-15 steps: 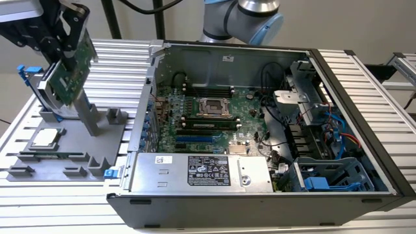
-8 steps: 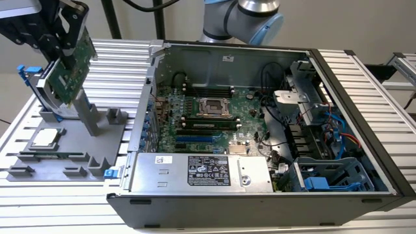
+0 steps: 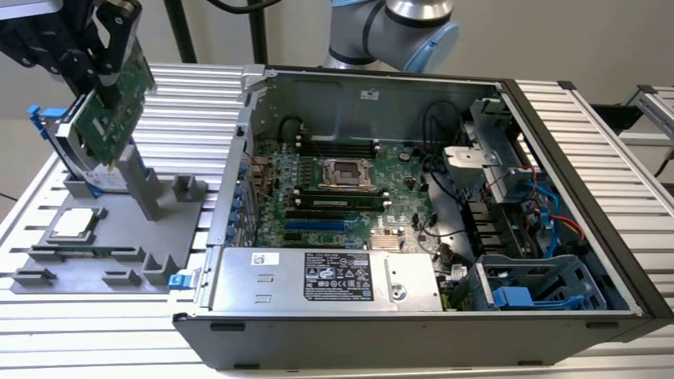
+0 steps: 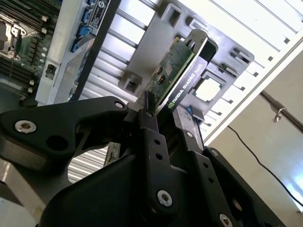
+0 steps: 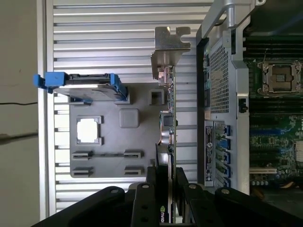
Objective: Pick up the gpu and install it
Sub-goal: 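Pick up the gpu and move the gpu toward the slot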
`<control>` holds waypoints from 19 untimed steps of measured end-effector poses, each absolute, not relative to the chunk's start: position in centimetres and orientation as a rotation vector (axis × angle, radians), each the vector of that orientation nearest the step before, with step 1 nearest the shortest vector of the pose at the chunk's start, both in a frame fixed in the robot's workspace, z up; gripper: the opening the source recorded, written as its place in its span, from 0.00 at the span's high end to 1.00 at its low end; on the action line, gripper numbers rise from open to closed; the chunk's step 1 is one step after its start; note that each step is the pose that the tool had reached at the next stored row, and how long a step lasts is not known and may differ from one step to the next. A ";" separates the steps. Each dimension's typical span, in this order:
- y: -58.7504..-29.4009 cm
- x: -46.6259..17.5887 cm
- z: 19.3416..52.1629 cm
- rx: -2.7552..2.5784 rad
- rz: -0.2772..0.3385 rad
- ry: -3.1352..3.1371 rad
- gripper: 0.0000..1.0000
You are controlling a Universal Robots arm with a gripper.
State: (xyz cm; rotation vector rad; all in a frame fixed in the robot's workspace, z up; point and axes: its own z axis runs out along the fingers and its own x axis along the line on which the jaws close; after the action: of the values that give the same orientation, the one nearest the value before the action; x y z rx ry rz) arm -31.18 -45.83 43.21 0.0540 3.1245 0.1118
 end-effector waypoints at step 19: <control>-45.7 -30.2 43.2 0.061 0.111 3.124 1.00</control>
State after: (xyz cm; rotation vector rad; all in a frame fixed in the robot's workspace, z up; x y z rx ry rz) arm -30.18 -45.74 43.25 0.0610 3.1243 0.1114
